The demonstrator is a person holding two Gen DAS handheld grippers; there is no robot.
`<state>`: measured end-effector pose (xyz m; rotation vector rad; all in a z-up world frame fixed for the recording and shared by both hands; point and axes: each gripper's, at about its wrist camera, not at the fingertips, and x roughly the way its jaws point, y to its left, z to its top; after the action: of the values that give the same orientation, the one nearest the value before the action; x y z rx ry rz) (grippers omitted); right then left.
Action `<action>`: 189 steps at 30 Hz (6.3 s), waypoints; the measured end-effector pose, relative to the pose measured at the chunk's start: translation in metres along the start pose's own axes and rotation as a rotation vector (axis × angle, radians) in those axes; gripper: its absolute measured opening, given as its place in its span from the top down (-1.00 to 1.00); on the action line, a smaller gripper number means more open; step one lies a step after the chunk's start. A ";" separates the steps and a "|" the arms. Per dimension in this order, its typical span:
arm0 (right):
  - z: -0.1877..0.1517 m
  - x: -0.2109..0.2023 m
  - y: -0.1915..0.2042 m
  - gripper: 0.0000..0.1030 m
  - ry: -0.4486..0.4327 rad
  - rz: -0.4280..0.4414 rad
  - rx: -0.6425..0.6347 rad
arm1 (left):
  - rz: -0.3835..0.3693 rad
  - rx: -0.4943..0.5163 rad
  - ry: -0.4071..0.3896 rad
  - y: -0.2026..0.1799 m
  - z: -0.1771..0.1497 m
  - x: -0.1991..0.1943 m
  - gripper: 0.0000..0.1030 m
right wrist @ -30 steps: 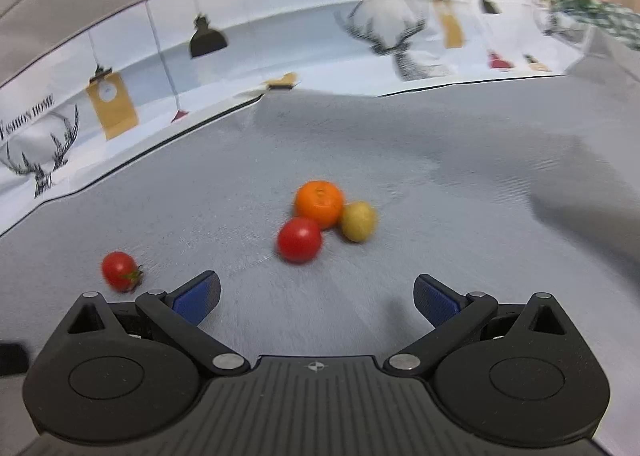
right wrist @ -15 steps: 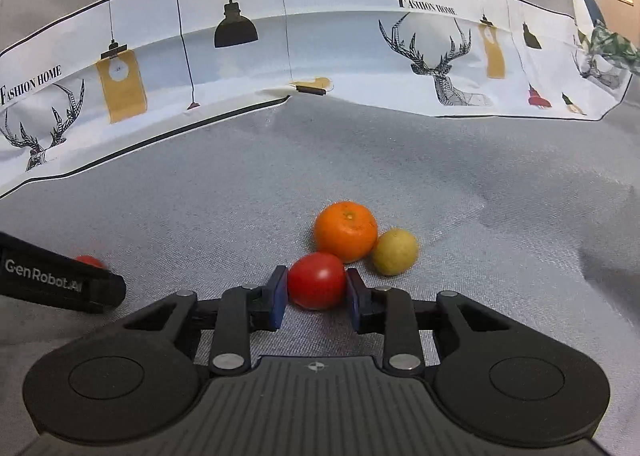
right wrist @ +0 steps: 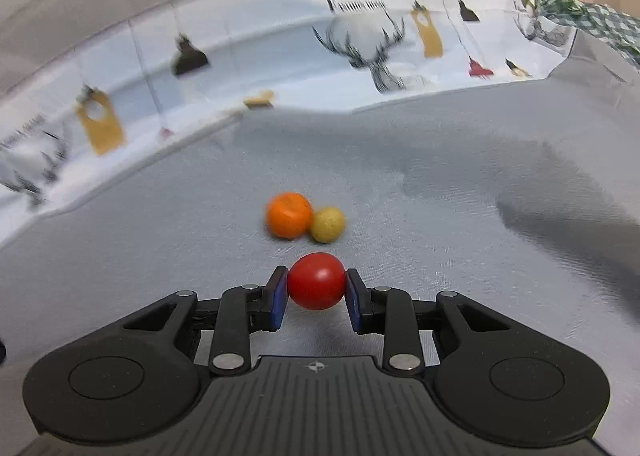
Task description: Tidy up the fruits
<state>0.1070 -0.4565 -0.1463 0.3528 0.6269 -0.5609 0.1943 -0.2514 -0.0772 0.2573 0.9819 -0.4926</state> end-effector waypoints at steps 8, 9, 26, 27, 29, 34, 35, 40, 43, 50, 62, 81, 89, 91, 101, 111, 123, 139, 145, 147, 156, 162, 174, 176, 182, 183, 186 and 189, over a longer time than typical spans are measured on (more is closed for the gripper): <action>-0.024 -0.160 0.012 0.39 -0.021 0.213 -0.094 | 0.056 -0.034 -0.028 0.028 -0.068 -0.122 0.34; -0.029 -0.179 0.018 0.39 -0.012 0.253 -0.116 | 0.067 -0.036 -0.029 0.032 -0.078 -0.136 0.34; -0.080 -0.374 0.105 0.39 0.020 0.707 -0.393 | 0.134 -0.232 -0.139 0.092 -0.238 -0.289 0.34; -0.082 -0.379 0.106 0.39 0.020 0.706 -0.402 | 0.129 -0.245 -0.152 0.095 -0.242 -0.294 0.34; -0.085 -0.388 0.108 0.39 0.012 0.697 -0.423 | 0.125 -0.259 -0.182 0.097 -0.248 -0.304 0.34; -0.092 -0.405 0.108 0.39 -0.017 0.676 -0.453 | 0.106 -0.279 -0.233 0.100 -0.253 -0.318 0.34; -0.093 -0.405 0.108 0.39 -0.020 0.672 -0.456 | 0.103 -0.280 -0.238 0.100 -0.254 -0.319 0.34; -0.095 -0.411 0.111 0.39 -0.033 0.658 -0.474 | 0.096 -0.282 -0.262 0.101 -0.259 -0.326 0.34; -0.096 -0.414 0.113 0.39 -0.037 0.659 -0.487 | 0.096 -0.283 -0.268 0.103 -0.260 -0.328 0.34; -0.097 -0.414 0.114 0.39 -0.034 0.656 -0.500 | 0.093 -0.291 -0.265 0.106 -0.261 -0.326 0.34; -0.097 -0.407 0.118 0.39 -0.006 0.649 -0.502 | 0.083 -0.294 -0.241 0.111 -0.259 -0.316 0.34; -0.098 -0.392 0.128 0.39 0.037 0.637 -0.510 | 0.076 -0.298 -0.209 0.117 -0.255 -0.301 0.34; -0.098 -0.384 0.132 0.39 0.060 0.630 -0.515 | 0.076 -0.308 -0.195 0.125 -0.250 -0.292 0.34; -0.098 -0.381 0.134 0.39 0.067 0.628 -0.519 | 0.079 -0.316 -0.192 0.128 -0.248 -0.289 0.34; -0.100 -0.359 0.153 0.39 0.098 0.622 -0.554 | 0.109 -0.366 -0.169 0.160 -0.229 -0.269 0.34; -0.098 -0.306 0.193 0.39 0.164 0.641 -0.561 | 0.142 -0.379 -0.101 0.197 -0.193 -0.214 0.34; -0.110 -0.208 0.251 0.39 0.256 0.620 -0.606 | 0.193 -0.344 0.012 0.224 -0.149 -0.112 0.34; -0.107 -0.205 0.251 -0.73 0.247 0.592 -0.663 | 0.290 -0.309 -0.046 0.219 -0.158 -0.142 -0.99; -0.107 -0.260 0.212 -0.89 0.266 0.567 -0.614 | 0.285 -0.359 0.016 0.198 -0.197 -0.184 -0.99; -0.107 -0.279 0.201 -0.93 0.247 0.565 -0.600 | 0.289 -0.374 0.019 0.192 -0.210 -0.198 -0.99; -0.107 -0.346 0.165 -0.98 0.123 0.566 -0.568 | 0.335 -0.337 -0.036 0.158 -0.242 -0.245 -0.99; -0.106 -0.374 0.149 -0.98 0.052 0.576 -0.566 | 0.329 -0.337 -0.075 0.141 -0.252 -0.265 -0.99; -0.111 -0.402 0.142 -0.98 -0.014 0.599 -0.593 | 0.353 -0.308 -0.117 0.126 -0.262 -0.285 -0.99; -0.111 -0.403 0.143 -0.98 -0.020 0.599 -0.595 | 0.352 -0.306 -0.116 0.126 -0.262 -0.286 -0.99; -0.113 -0.404 0.142 -0.98 -0.024 0.592 -0.592 | 0.349 -0.295 -0.118 0.126 -0.263 -0.285 -0.99; -0.113 -0.404 0.141 -0.98 -0.024 0.592 -0.593 | 0.349 -0.293 -0.117 0.125 -0.263 -0.285 -0.99; -0.113 -0.404 0.142 -0.98 -0.024 0.592 -0.594 | 0.349 -0.292 -0.114 0.125 -0.263 -0.284 -0.99; -0.114 -0.403 0.144 -0.98 -0.021 0.594 -0.597 | 0.350 -0.292 -0.111 0.125 -0.263 -0.283 -0.99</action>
<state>-0.1299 -0.1344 0.0444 -0.0410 0.6034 0.1985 -0.0635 0.0469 0.0190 0.1327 0.8651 -0.0407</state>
